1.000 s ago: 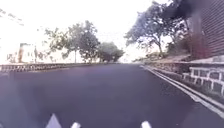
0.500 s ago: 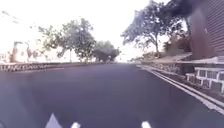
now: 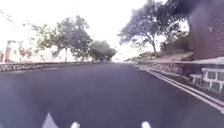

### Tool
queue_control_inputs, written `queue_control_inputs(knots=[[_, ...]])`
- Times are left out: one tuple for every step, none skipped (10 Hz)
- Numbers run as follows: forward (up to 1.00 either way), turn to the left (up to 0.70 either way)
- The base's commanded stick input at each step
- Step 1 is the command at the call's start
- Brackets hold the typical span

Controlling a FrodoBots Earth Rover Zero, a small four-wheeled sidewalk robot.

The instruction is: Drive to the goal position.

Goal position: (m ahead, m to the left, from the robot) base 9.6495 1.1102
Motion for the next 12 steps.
queue_control_inputs(knots=[[0.85,-0.33],[0.85,-0.29],[0.85,-0.26],[0.85,0.0],[0.85,0.0],[0.85,0.0],[0.85,0.0],[0.85,0.0],[0.85,0.0],[0.85,-0.34],[0.85,-0.34],[0.85,0.0]])
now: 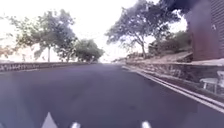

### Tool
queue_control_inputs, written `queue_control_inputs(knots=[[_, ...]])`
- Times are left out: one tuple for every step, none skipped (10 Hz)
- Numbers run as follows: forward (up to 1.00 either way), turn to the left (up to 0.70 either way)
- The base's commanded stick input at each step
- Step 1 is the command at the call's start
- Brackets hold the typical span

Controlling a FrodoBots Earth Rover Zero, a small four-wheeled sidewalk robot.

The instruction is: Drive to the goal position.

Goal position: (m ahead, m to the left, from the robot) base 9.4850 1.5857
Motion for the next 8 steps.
queue_control_inputs(knots=[[0.85,0.0],[0.85,0.0],[0.85,-0.29],[0.85,-0.17],[0.85,-0.04],[0.85,0.0],[0.85,0.0],[0.85,0.0]])
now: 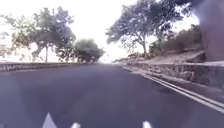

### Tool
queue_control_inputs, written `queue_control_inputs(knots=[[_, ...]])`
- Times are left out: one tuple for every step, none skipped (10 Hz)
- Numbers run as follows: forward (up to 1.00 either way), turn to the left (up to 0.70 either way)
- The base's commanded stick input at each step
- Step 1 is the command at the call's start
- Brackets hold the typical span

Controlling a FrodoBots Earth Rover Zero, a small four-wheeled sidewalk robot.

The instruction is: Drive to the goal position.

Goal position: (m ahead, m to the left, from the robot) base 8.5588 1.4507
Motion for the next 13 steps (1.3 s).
queue_control_inputs(knots=[[0.85,0.0],[0.85,0.0],[0.85,-0.34],[0.85,-0.34],[0.85,-0.34],[0.85,0.0],[0.85,0.0],[0.85,0.0],[0.85,-0.31],[0.85,-0.28],[0.85,-0.24],[0.85,-0.34],[0.85,-0.34]])
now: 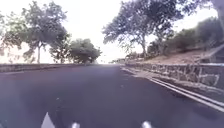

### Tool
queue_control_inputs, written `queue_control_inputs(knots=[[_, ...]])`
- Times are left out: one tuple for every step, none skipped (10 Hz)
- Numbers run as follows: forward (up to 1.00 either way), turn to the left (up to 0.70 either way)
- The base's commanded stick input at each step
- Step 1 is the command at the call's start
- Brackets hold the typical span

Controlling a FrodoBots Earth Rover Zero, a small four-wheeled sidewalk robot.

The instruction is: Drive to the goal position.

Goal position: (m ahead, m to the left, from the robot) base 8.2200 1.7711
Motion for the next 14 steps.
queue_control_inputs(knots=[[0.85,-0.34],[0.85,0.0],[0.85,0.0],[0.85,0.0],[0.85,-0.28],[0.85,-0.31],[0.85,-0.24],[0.85,-0.15],[0.85,-0.06],[0.85,-0.34],[0.85,-0.34],[0.85,-0.34],[0.85,0.0],[0.85,0.0]])
